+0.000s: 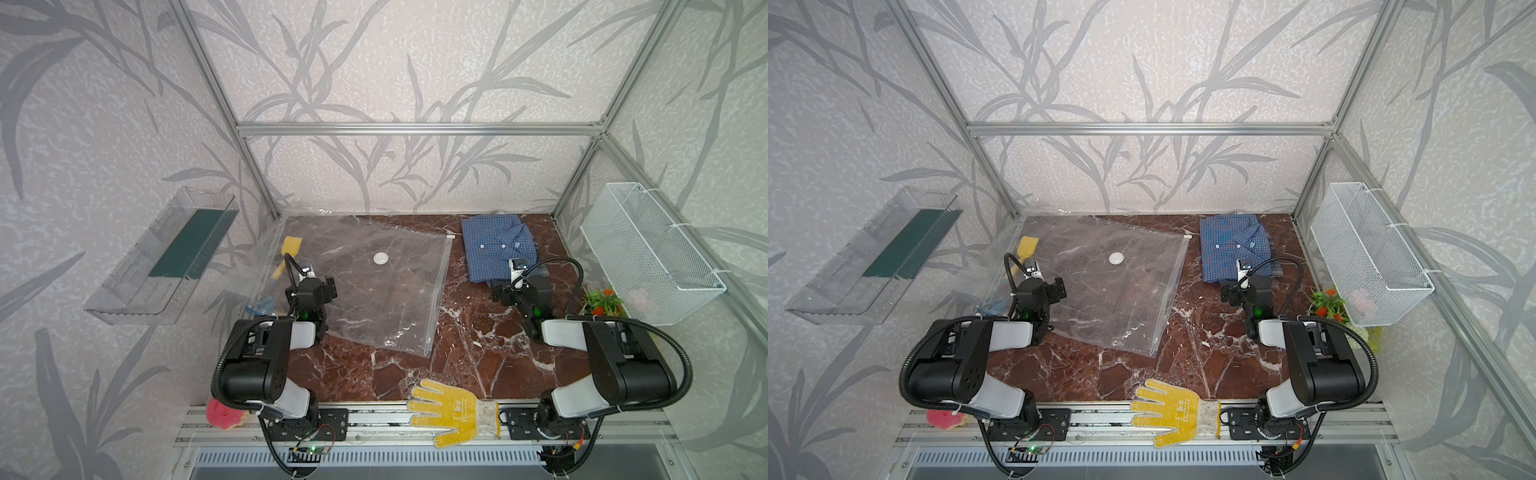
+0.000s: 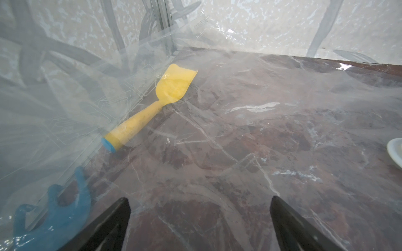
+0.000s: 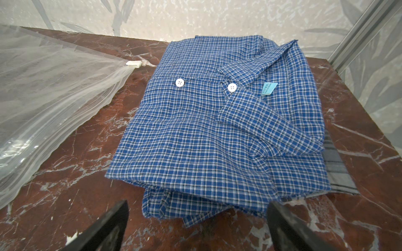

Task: Take the shirt out of the vacuum bag
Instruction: Reset both arms

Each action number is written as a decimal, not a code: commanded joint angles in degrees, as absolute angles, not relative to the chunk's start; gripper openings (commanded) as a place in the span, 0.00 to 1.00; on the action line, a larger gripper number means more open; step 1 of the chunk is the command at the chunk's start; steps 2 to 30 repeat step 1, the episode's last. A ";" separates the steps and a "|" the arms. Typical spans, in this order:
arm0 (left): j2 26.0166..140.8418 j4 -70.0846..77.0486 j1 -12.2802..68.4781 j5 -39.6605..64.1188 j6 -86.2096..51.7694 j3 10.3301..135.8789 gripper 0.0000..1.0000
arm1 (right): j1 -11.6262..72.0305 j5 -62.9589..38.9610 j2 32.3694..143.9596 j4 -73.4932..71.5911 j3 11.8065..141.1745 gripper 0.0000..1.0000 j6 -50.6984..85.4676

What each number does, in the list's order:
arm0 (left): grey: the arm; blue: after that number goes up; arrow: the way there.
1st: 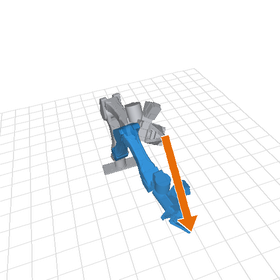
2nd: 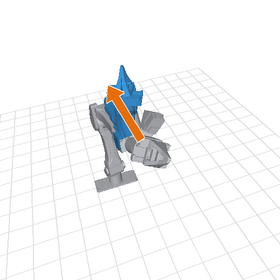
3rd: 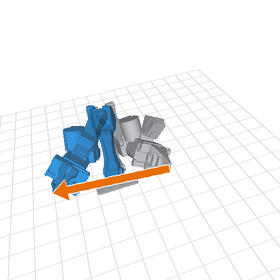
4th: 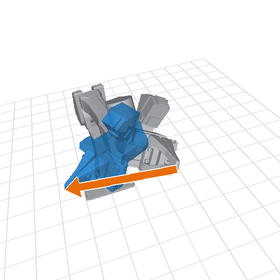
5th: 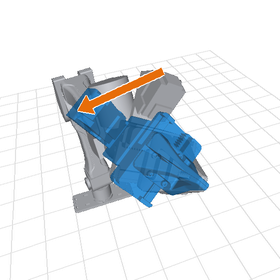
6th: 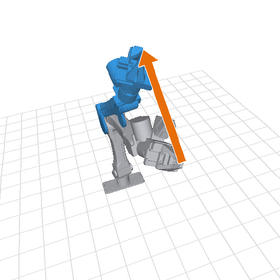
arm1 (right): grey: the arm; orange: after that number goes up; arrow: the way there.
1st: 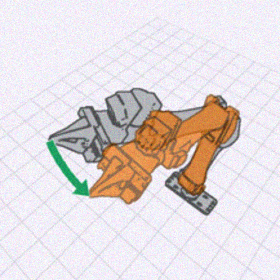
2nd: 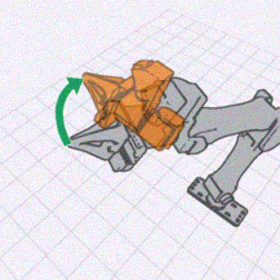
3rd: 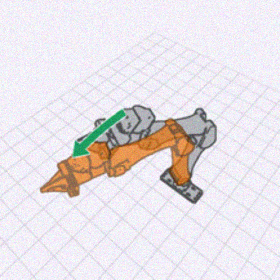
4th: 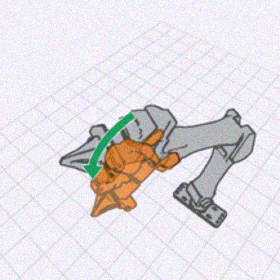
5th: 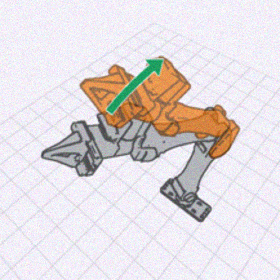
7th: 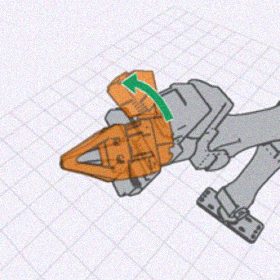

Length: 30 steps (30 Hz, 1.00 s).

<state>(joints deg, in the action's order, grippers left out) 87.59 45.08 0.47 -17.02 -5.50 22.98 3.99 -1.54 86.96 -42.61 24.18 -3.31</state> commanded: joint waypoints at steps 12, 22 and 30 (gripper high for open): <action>87.11 46.33 0.60 -17.05 -4.91 23.20 0.99 | 4.22 -1.05 87.19 -44.43 24.26 0.99 -3.87; 87.11 46.33 0.60 -17.05 -4.91 23.20 0.99 | 4.22 -1.05 87.19 -44.43 24.26 0.99 -3.87; 87.11 46.33 0.60 -17.05 -4.91 23.20 0.99 | 4.22 -1.05 87.19 -44.43 24.26 0.99 -3.87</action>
